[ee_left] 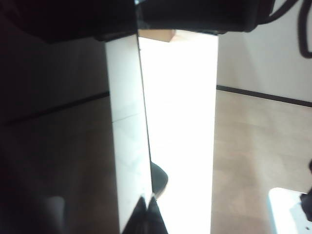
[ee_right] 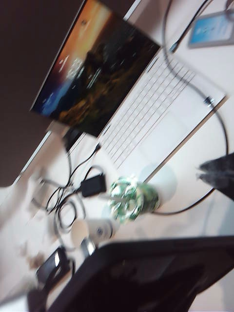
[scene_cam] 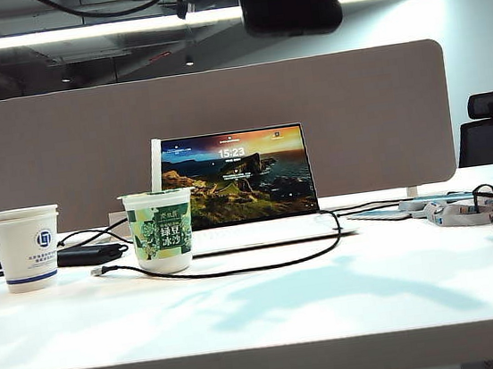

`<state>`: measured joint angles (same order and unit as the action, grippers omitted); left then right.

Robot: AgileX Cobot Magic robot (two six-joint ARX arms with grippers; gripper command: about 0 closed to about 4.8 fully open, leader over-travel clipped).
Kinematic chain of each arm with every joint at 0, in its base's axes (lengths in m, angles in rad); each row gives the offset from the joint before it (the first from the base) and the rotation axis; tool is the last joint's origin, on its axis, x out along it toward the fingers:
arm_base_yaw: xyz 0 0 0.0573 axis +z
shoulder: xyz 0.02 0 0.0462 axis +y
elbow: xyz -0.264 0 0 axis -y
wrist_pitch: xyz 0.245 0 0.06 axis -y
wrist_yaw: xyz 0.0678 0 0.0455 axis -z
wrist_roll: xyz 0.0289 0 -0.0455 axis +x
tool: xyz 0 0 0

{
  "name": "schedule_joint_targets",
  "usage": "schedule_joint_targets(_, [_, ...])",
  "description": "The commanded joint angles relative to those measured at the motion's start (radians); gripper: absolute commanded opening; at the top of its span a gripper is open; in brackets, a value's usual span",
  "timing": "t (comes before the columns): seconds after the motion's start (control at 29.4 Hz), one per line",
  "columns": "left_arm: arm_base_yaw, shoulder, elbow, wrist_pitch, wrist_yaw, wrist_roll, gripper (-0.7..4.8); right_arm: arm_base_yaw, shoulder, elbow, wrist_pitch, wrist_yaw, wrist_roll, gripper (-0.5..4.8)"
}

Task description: Pick up the black phone, pick up the charger plug, insert the charger plug into the phone's charging port, and finally place the connected phone back on the desk.

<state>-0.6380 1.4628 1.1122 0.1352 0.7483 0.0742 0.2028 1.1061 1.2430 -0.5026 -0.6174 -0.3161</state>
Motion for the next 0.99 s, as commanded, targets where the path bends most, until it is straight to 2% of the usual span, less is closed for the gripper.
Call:
schedule_joint_targets(0.03, [0.002,-0.022,0.008,0.022,0.051,0.005,-0.06,0.001,-0.024,0.006,0.013,-0.107,0.002,0.19])
schedule_joint_targets(0.07, [0.002,-0.025,0.008,0.022,0.058,0.004,-0.06,0.001,-0.029,0.006,0.014,-0.137,0.002,0.46])
schedule_joint_targets(0.2, [0.002,-0.034,0.008,0.023,0.064,0.005,-0.06,0.001,-0.039,0.006,0.017,-0.243,0.004,2.36])
schedule_joint_targets(0.24, [0.002,-0.035,0.008,0.026,0.075,0.005,-0.06,0.001,-0.04,0.006,0.017,-0.261,0.009,2.53])
schedule_joint_targets(0.41, [0.002,-0.035,0.008,0.047,0.167,0.005,-0.06,0.002,-0.037,0.006,0.019,-0.358,0.029,2.68])
schedule_joint_targets(0.58, [0.0,-0.035,0.008,0.079,0.241,0.005,-0.06,0.003,-0.037,0.006,0.02,-0.386,0.036,2.72])
schedule_joint_targets(0.99, [-0.026,-0.035,0.008,0.099,0.274,0.005,-0.06,0.026,0.012,0.006,0.067,-0.483,0.119,2.86])
